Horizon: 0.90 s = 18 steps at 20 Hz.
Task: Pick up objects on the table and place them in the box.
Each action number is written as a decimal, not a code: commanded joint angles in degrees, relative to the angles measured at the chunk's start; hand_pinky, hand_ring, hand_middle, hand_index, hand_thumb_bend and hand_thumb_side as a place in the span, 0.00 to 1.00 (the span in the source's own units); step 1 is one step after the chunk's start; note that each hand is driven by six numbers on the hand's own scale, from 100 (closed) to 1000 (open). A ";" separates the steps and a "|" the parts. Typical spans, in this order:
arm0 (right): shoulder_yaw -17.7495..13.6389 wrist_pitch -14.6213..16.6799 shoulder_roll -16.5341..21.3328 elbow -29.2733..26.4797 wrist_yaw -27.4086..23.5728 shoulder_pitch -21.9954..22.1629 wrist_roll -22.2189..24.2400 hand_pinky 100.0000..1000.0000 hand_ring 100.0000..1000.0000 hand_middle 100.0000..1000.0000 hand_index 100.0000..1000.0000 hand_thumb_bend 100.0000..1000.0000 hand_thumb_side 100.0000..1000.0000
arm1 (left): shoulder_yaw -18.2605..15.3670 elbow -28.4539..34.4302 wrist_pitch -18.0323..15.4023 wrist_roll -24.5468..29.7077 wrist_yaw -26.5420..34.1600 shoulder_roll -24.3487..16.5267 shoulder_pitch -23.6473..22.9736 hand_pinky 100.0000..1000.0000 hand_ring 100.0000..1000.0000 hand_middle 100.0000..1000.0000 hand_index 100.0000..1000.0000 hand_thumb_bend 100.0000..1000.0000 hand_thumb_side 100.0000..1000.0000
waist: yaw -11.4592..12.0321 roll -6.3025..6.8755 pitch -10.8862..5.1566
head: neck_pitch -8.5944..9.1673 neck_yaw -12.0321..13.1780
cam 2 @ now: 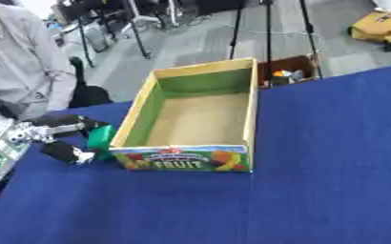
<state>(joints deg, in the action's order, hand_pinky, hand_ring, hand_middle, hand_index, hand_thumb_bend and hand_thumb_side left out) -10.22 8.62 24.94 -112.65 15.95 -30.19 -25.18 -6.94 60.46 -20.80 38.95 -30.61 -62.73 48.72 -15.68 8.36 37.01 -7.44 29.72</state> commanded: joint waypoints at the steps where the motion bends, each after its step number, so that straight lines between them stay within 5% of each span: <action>1: -0.60 -0.13 1.69 -0.61 0.23 -0.12 -0.19 0.92 0.81 0.42 0.64 0.00 0.86 | -0.74 0.11 0.19 -0.29 0.60 -3.40 -0.02 0.76 0.80 0.68 0.68 0.00 0.45 | 0.19 -0.33 -2.00 | 0.69 0.31; 18: -0.57 -0.54 1.42 -0.96 0.31 0.49 -0.37 0.92 0.81 0.42 0.64 0.00 0.85 | -1.45 -0.04 0.60 -0.93 3.86 -4.66 -0.67 0.76 0.79 0.66 0.63 0.00 0.43 | 1.00 -0.23 -3.46 | 0.29 0.14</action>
<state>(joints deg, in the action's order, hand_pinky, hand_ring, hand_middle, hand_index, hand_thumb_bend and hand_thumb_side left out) -10.23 8.25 24.94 -112.66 16.00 -29.55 -25.50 -7.33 60.09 -20.25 38.33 -27.27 -64.01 47.65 -14.82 8.38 35.69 -7.44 29.71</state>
